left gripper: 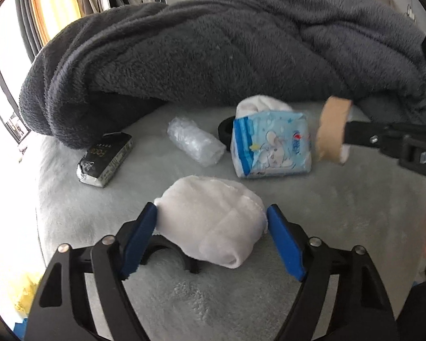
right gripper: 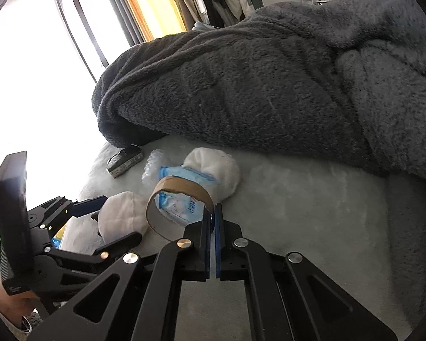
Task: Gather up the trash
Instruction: 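Carry the tissue and tape roll in both tools to the teal bin, then open the left tool over the bin to drop the tissue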
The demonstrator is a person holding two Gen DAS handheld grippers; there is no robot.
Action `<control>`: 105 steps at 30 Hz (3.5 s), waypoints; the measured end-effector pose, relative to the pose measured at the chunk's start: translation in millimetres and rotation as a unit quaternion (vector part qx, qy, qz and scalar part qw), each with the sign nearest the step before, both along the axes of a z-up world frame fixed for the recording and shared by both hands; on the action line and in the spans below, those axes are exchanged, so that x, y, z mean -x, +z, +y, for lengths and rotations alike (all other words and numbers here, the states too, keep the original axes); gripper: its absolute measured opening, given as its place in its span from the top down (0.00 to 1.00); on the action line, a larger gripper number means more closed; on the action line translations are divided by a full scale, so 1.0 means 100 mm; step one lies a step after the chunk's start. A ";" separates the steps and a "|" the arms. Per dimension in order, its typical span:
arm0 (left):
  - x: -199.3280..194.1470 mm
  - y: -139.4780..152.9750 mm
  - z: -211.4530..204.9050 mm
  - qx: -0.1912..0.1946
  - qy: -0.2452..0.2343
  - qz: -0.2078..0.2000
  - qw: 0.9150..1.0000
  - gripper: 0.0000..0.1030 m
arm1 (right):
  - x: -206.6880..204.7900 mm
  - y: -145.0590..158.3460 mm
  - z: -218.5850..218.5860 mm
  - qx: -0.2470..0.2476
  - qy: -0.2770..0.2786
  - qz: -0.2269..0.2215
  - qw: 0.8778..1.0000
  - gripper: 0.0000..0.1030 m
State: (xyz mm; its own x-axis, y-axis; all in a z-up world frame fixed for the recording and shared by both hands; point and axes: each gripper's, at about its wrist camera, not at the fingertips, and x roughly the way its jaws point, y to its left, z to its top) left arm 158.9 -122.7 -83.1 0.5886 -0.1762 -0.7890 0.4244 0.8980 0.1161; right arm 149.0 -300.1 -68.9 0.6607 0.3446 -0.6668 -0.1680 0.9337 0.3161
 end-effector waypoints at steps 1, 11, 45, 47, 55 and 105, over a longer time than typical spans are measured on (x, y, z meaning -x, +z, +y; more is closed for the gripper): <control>0.00 0.00 -0.01 -0.002 0.001 -0.001 1.000 0.28 | 0.01 -0.01 -0.02 0.000 0.000 0.001 1.000 0.98; -0.07 0.02 0.02 0.010 0.015 -0.006 1.000 0.47 | 0.05 0.03 0.01 0.003 0.007 -0.004 1.000 0.98; 0.39 0.71 1.10 0.155 0.120 -0.118 0.974 0.50 | 0.11 0.45 0.88 0.000 0.042 -0.044 0.998 0.98; 0.44 0.70 1.18 0.148 0.125 -0.115 0.974 0.50 | 0.14 0.46 0.98 -0.002 0.047 -0.046 0.998 0.98; 0.62 0.62 1.61 0.116 0.167 -0.090 0.975 0.50 | 0.26 0.49 1.39 -0.005 0.073 -0.051 0.996 0.98; 1.19 -0.54 3.70 0.071 0.259 0.174 0.947 0.34 | 0.37 -0.18 4.15 0.056 0.264 0.038 0.962 0.98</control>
